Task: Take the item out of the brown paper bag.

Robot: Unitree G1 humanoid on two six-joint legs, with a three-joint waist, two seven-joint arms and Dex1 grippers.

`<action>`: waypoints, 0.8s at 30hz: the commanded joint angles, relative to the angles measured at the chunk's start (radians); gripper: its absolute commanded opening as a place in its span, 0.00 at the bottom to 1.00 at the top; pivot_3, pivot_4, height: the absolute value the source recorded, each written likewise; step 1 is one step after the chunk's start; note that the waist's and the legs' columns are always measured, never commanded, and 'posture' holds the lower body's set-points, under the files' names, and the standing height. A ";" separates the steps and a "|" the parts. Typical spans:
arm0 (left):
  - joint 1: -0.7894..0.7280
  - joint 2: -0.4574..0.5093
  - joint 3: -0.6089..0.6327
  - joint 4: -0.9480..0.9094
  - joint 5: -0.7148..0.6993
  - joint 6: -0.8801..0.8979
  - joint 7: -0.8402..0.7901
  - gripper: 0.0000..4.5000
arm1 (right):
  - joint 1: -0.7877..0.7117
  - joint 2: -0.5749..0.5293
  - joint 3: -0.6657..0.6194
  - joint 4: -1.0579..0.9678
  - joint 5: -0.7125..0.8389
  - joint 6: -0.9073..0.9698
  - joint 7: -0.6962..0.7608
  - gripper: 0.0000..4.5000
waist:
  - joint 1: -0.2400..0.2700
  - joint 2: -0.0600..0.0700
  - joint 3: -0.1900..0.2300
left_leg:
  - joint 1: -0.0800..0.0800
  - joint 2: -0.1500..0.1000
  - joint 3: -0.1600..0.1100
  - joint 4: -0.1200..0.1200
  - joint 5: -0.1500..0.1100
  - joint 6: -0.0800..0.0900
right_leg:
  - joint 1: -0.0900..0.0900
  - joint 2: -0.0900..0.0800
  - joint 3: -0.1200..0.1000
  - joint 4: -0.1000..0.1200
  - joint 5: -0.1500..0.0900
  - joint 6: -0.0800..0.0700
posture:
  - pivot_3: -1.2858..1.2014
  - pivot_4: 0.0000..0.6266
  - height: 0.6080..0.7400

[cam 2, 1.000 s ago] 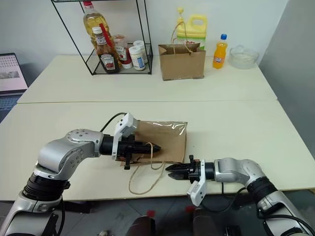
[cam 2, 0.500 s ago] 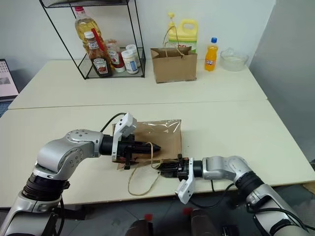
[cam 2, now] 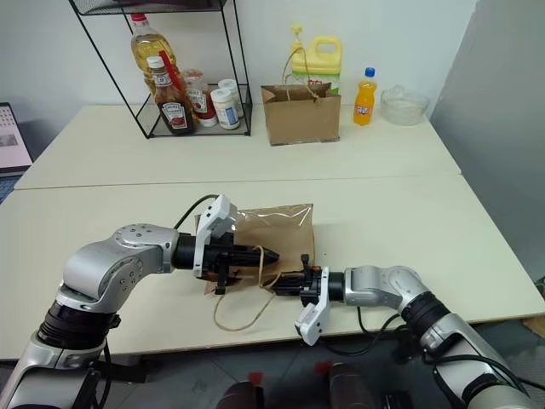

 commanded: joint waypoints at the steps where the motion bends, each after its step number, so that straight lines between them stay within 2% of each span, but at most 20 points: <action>1: -0.023 0.001 0.042 0.012 -0.011 -0.016 0.005 0.00 | 0.016 -0.008 0.036 0.052 -0.002 0.021 0.048 0.01 | 0.000 0.000 0.000 | 0.000 0.000 0.000 0.000 0.000 0.000 | 0.000 0.000 0.000 0.000 0.000 0.000 | 0.52 0.24 1.00; 13: -0.260 -0.095 0.205 0.182 -0.064 0.023 0.153 0.00 | 0.047 -0.004 0.038 0.044 0.095 0.034 0.146 0.01 | 0.004 0.000 0.000 | -0.002 0.000 0.000 -0.001 0.000 0.000 | -0.001 0.000 -0.001 -0.002 0.000 0.000 | 0.52 0.24 1.00; 20: -0.338 -0.129 0.254 0.239 -0.065 0.005 0.205 0.00 | 0.053 -0.001 0.035 0.050 0.112 0.045 0.170 0.01 | 0.004 0.000 0.000 | -0.002 0.000 -0.001 -0.002 0.000 0.000 | -0.001 0.000 -0.001 -0.002 0.000 0.000 | 0.52 0.24 1.00; 24: -0.389 -0.146 0.291 0.269 -0.091 0.020 0.226 0.00 | 0.061 0.002 0.023 0.084 0.174 0.082 0.228 0.01 | 0.005 0.000 0.000 | -0.002 0.000 -0.001 -0.002 0.000 0.000 | 0.000 -0.001 -0.001 -0.002 0.000 0.000 | 0.52 0.24 1.00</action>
